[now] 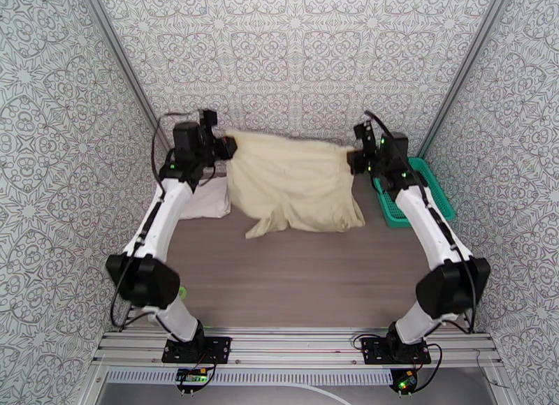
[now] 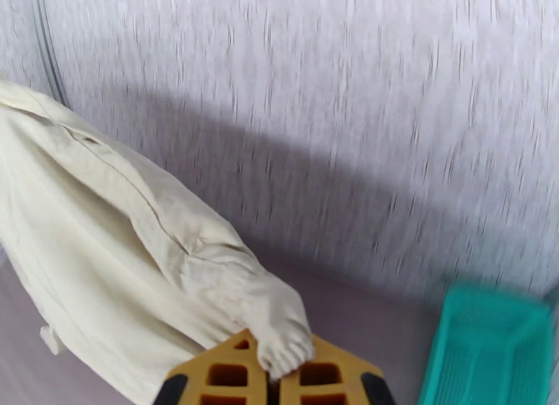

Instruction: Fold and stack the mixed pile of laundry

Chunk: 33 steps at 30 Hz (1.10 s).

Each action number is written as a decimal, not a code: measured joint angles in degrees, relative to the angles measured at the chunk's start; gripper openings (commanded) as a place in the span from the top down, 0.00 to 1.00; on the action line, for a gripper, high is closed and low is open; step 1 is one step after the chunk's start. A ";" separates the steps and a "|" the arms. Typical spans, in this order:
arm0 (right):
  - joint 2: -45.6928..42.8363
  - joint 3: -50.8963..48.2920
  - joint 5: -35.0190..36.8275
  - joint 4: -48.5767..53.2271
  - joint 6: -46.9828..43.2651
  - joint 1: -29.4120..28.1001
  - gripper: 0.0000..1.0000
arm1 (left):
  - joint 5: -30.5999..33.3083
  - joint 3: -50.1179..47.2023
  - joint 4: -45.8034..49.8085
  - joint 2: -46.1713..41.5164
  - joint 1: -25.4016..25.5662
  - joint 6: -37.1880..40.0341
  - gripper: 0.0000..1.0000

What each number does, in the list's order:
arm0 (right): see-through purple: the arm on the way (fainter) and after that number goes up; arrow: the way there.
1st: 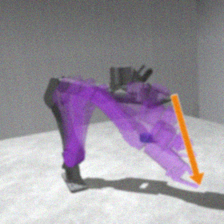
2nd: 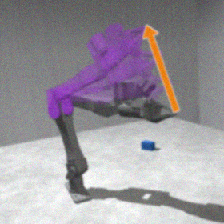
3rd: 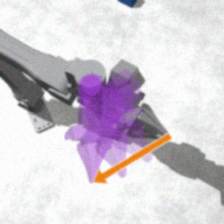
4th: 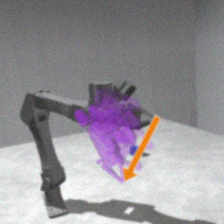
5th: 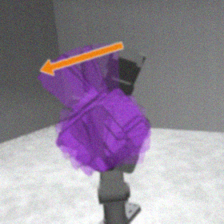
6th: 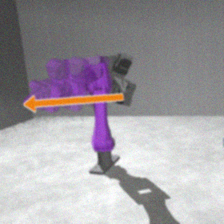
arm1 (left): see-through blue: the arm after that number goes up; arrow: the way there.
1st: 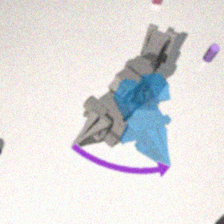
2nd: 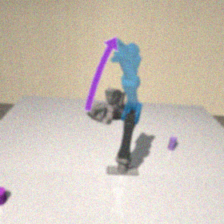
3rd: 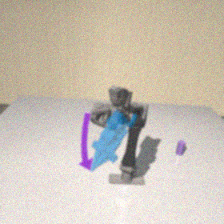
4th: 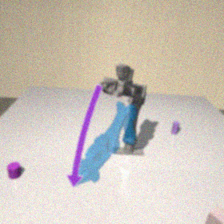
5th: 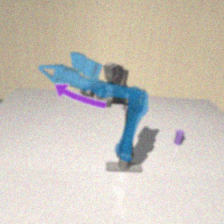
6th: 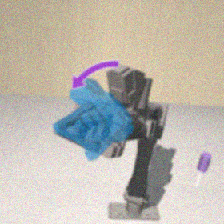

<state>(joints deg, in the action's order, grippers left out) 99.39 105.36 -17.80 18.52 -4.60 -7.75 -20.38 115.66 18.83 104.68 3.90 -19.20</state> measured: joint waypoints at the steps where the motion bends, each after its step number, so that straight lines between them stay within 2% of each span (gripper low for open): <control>1: 1.27 2.82 -1.05 -1.64 0.02 0.33 1.00 | -0.09 3.65 -1.68 2.01 -0.37 0.02 1.00; 5: 2.99 9.97 -5.29 -7.04 0.24 1.29 1.00 | -1.07 10.64 -5.44 4.35 -1.40 0.26 1.00; 8: 2.32 10.97 -8.44 -10.38 0.70 2.03 1.00 | -1.84 9.03 -8.48 1.86 -1.62 1.46 1.00; 10: 1.05 8.92 -10.14 -12.24 1.01 2.54 1.00 | -2.34 2.10 -10.97 -2.64 -1.70 1.92 1.00; 13: -5.38 -4.33 -12.46 -16.20 1.73 2.84 1.00 | -2.84 -14.14 -14.71 -12.07 -1.73 2.78 1.00; 16: -14.03 -23.82 -14.62 -20.85 1.60 2.95 0.99 | -2.89 -34.36 -19.26 -22.49 -1.49 3.43 1.00; 17: -17.22 -31.26 -15.37 -22.01 1.31 2.97 0.96 | -2.49 -41.35 -20.74 -25.90 -1.05 3.78 1.00; 19: -22.18 -42.18 -16.39 -22.34 0.68 3.15 0.78 | -1.22 -53.66 -21.99 -31.89 0.63 4.52 0.92; 20: -25.38 -48.41 -16.55 -22.67 0.31 3.45 0.63 | 0.11 -60.54 -22.67 -35.52 2.49 4.90 0.81; 21: -29.09 -54.51 -16.81 -22.12 0.13 3.82 0.52 | 1.16 -65.88 -22.40 -38.58 4.15 5.22 0.60; 23: -36.59 -63.39 -17.07 -21.20 0.42 4.24 0.44 | 4.15 -75.25 -22.21 -45.64 8.81 5.53 0.28; 24: -41.33 -67.30 -16.87 -20.96 1.16 4.17 0.43 | 5.66 -79.41 -21.86 -49.86 11.32 5.44 0.20; 27: -51.01 -70.69 -17.00 -20.22 3.54 2.38 0.43 | 10.51 -87.82 -19.65 -62.58 16.96 3.80 0.18; 29: -53.94 -69.72 -17.20 -20.50 6.56 1.60 0.43 | 13.79 -89.46 -17.44 -68.52 17.88 2.60 0.22; 31: -54.64 -67.52 -16.92 -19.21 10.43 1.44 0.46 | 16.41 -89.13 -15.87 -70.93 17.86 1.73 0.26; 33: -53.09 -63.80 -14.36 -14.86 15.04 1.33 0.53 | 17.94 -87.03 -13.33 -69.05 17.22 0.96 0.33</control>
<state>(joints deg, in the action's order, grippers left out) 46.30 41.56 -32.16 3.66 10.44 -6.42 -2.44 28.62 5.50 35.64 21.12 -18.24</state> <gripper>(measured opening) 0.531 0.734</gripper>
